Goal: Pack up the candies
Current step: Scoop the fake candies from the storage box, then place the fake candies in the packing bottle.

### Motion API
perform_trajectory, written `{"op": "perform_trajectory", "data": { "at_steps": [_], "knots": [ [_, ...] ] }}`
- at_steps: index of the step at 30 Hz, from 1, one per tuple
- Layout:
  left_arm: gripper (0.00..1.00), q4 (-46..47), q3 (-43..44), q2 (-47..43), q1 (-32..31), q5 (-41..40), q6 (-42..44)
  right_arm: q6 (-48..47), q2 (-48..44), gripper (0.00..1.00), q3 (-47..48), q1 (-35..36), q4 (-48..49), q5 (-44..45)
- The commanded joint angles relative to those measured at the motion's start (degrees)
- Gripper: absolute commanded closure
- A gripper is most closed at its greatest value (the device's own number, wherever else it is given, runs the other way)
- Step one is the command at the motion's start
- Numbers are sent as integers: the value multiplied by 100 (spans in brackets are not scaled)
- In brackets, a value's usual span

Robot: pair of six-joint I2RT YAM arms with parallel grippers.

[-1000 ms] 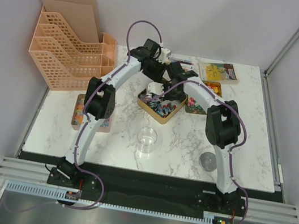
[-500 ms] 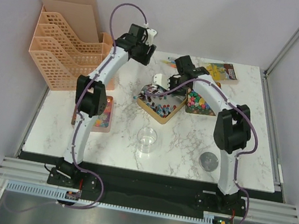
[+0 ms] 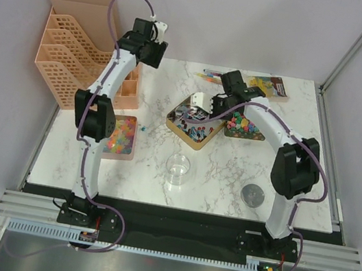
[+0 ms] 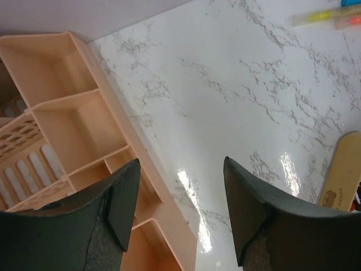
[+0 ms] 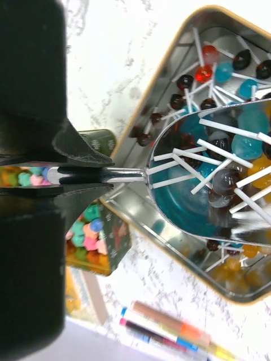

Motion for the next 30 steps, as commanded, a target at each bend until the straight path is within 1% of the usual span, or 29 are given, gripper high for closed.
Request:
{"op": "perform_trajectory", "data": {
  "at_steps": [1,2,5,7,13,17,24,30],
  "knots": [
    [33,31,-363,-407,-72,-77,251,-624,-767,100,-103,-11,-176,26],
    [34,31,-442,-486,-72,-243,233,-730,-942,100,-173,-11,-377,61],
    [34,5,-636,-583,-72,-279,242,-1065,-1233,100,-305,-11,-852,123],
    [33,5,-645,-610,-72,-358,285,-1276,-1478,100,-437,15,-1020,158],
    [33,-4,-575,-654,-72,-543,374,-1794,-2050,100,-1034,322,-1539,667],
    [33,-4,-583,-742,-72,-534,365,-1865,-2262,100,-1254,542,-1741,879],
    [33,5,-820,-900,-72,-552,233,-1751,-2332,100,-1228,990,-1900,1257],
    [32,-4,-961,-1049,-72,-666,224,-1698,-2315,99,-1246,1412,-2032,1872]
  ]
}}
